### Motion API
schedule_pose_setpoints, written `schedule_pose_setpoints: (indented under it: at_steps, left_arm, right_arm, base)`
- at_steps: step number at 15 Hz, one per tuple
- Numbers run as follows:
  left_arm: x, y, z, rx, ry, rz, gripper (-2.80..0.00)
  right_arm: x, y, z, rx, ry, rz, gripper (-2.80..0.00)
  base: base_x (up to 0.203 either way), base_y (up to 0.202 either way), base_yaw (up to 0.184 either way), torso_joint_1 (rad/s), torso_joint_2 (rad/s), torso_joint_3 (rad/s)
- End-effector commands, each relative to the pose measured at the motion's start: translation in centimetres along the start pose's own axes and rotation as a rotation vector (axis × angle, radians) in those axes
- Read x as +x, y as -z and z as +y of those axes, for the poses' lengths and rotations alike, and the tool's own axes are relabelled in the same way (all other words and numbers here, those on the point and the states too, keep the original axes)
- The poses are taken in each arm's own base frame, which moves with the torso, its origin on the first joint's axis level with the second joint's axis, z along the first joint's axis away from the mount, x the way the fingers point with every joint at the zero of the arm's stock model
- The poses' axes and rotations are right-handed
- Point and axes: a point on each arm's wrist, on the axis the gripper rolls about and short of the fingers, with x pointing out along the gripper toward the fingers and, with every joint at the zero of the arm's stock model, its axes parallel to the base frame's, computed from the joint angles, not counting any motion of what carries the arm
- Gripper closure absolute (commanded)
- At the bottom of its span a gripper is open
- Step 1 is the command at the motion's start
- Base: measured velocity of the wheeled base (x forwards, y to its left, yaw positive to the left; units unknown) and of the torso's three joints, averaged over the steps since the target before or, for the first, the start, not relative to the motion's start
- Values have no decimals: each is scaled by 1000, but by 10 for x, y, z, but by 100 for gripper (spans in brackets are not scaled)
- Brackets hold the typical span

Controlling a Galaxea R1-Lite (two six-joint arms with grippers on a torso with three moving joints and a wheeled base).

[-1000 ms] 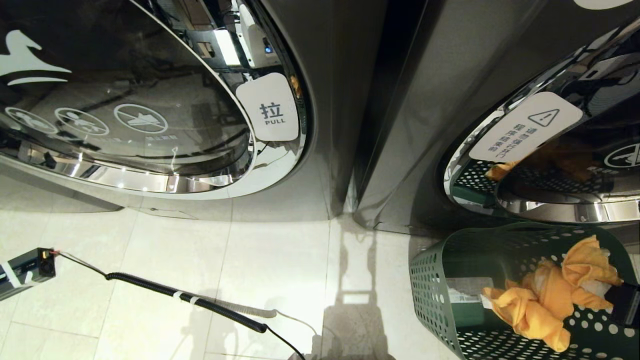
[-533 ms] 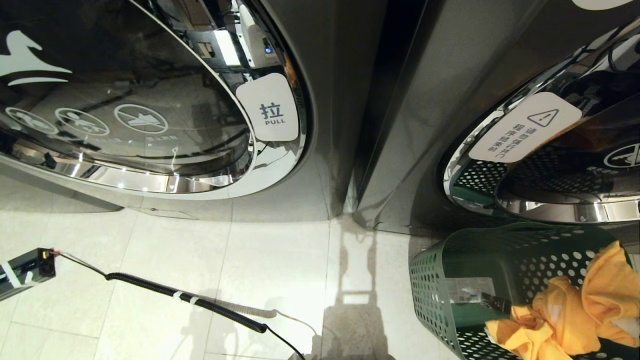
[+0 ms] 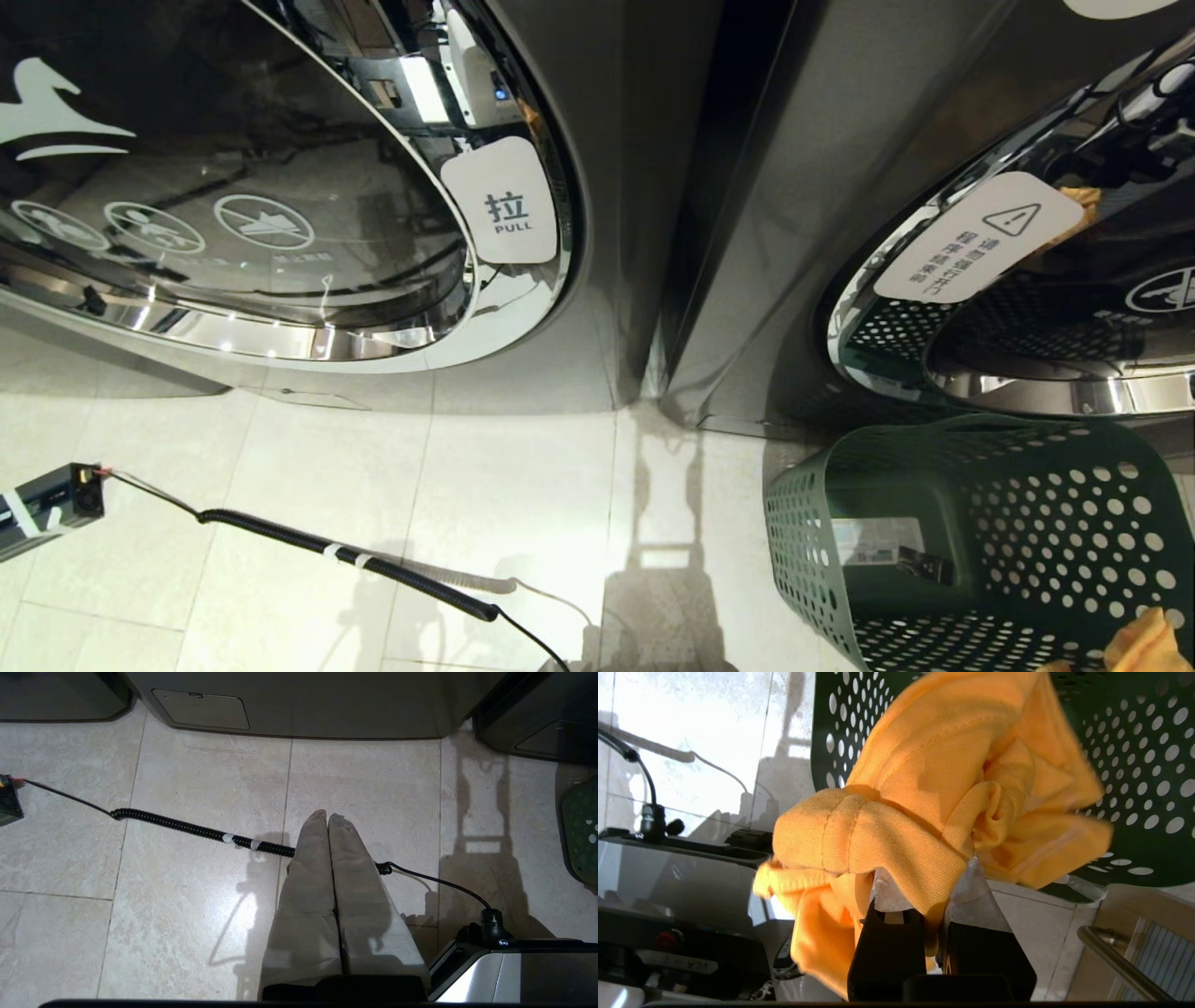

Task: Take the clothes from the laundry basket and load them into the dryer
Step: Put the clothes in the dryer

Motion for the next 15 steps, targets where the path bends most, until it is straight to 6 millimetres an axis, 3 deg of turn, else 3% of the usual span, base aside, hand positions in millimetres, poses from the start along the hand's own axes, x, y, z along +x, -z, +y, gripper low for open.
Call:
schedule_pose_setpoints:
  at_steps: [1,3,7,12,15]
  left_arm:
    - [0,0,0,1,0,-1,0]
    - [0,0,0,1,-1,-1,0]
    - [0,0,0,1,0,-1,0]
    - [0,0,0,1,0,-1,0]
    - [0,0,0,1,0,-1,0]
  right_arm:
    - [2,5,0,-19,-4,31,0]
    - [8,4,0,-43,-3,101,0]
    - [-2,7,1,-33,48,-23,0]
    - [-4,7,1,-8,176,-47,0]
    - [-17,14,4,-106,134,-231,0]
  base:
    - [0,0,0,0,0,0]
    - [0,0,0,0,0,0]
    - [0,0,0,0,0,0]
    - [0,0,0,0,0,0]
    - [0,0,0,0,0,0]
